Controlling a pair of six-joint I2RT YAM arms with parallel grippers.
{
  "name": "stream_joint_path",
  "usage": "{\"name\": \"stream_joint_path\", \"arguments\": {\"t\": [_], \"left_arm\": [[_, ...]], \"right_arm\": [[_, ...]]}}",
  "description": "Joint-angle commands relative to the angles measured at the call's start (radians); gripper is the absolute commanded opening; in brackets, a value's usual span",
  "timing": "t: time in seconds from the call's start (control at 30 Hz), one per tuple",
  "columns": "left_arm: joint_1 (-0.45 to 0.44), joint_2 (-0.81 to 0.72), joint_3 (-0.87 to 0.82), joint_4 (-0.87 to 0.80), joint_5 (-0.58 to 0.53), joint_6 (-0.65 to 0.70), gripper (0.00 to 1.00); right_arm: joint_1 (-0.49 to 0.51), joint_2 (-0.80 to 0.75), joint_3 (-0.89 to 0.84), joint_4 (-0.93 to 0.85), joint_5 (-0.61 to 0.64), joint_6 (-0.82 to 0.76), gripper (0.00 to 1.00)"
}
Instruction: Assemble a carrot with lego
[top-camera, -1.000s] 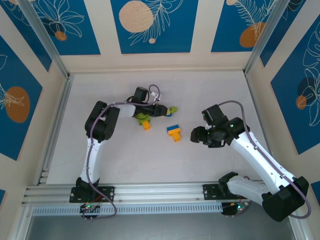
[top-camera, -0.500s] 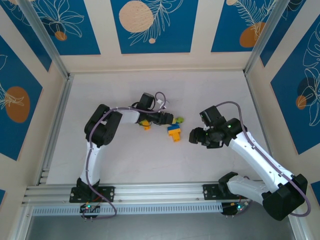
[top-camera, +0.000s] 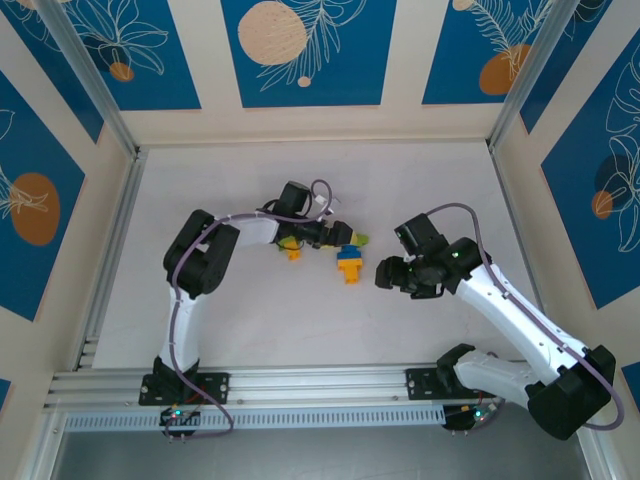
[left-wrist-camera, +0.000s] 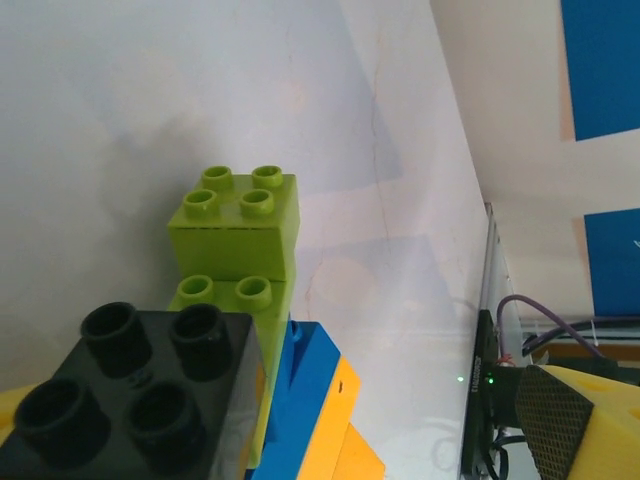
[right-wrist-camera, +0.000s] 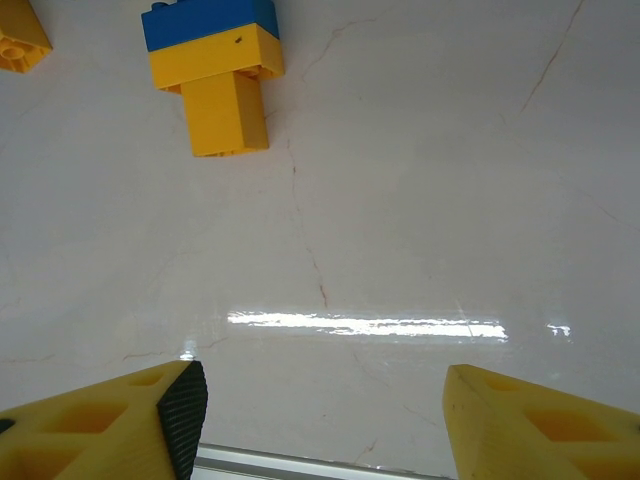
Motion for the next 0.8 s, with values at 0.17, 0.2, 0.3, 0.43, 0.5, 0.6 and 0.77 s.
{"name": "stream_joint_path", "arguments": {"t": [0.17,0.2,0.3,0.43,0.5,0.6,0.77], "left_arm": [[0.033,-0.057,0.016,-0.225,-0.119,0.102,0.99],[0.040,-0.066,0.011,-0.237,-0.124,0.108,0.99],[0.055,-0.100,0.008,-0.275,-0.151,0.126,0.99],[0.065,-0.142,0.043,-0.331,-0.178,0.147,0.99],[0.069,-0.160,0.074,-0.348,-0.185,0.153,0.99],[0.069,-0.185,0.143,-0.385,-0.175,0.167,0.99],[0.069,-0.266,0.226,-0.397,-0.135,0.169,0.99]], "right_arm": [[0.023,0.044,0.039,-0.008,0.024,0.005,0.66],[0.028,0.051,0.044,-0.006,0.023,0.003,0.66],[0.038,0.066,0.053,-0.002,0.026,0.001,0.66],[0.045,0.077,0.056,0.012,0.028,0.004,0.66],[0.051,0.088,0.050,0.022,0.024,0.010,0.66],[0.066,0.102,0.035,0.035,0.029,0.021,0.65],[0.074,0.125,0.002,0.079,0.037,0.035,0.65]]}}
